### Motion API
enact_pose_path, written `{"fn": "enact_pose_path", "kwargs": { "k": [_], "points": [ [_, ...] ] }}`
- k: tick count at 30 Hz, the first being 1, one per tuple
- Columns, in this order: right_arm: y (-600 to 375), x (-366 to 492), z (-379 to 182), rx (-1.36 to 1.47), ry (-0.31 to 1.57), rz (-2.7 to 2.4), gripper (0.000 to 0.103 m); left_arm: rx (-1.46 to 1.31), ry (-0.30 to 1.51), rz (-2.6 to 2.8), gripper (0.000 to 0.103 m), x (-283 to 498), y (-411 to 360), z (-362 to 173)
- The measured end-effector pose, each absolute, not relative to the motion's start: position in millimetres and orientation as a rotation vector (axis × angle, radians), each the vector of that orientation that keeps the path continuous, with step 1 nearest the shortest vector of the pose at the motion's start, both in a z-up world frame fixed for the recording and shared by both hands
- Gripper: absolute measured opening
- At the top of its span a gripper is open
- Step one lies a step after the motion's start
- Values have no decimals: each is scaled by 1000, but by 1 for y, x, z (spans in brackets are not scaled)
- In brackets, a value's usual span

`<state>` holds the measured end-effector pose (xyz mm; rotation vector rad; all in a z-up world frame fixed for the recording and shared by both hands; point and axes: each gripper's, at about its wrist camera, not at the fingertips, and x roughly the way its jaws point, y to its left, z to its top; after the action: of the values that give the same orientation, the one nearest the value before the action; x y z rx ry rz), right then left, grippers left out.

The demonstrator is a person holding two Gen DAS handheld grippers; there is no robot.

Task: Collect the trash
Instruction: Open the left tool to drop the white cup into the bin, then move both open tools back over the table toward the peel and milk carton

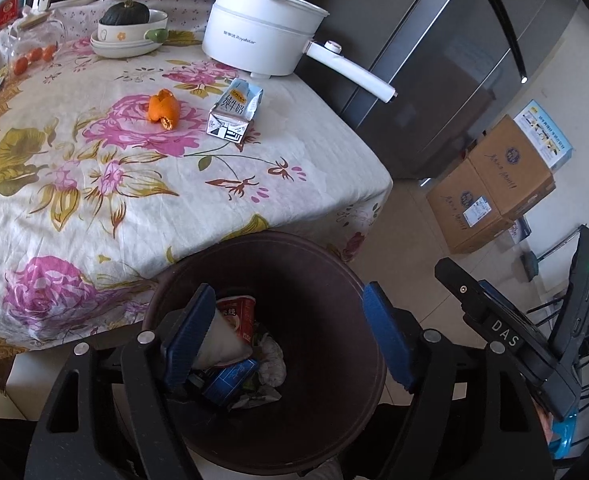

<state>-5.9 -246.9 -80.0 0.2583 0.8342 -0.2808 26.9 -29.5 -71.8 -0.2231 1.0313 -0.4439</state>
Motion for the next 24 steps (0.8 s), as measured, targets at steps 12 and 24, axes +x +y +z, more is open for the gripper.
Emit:
{"fn": "enact_pose_path", "kwargs": {
  "k": [12, 24],
  "points": [
    [-229, 14, -81, 217, 850, -262, 96, -267, 1064, -390, 75, 48, -13, -84],
    [-202, 59, -66, 149, 842, -227, 96, -282, 1028, -308, 75, 95, 8, -77]
  ]
}}
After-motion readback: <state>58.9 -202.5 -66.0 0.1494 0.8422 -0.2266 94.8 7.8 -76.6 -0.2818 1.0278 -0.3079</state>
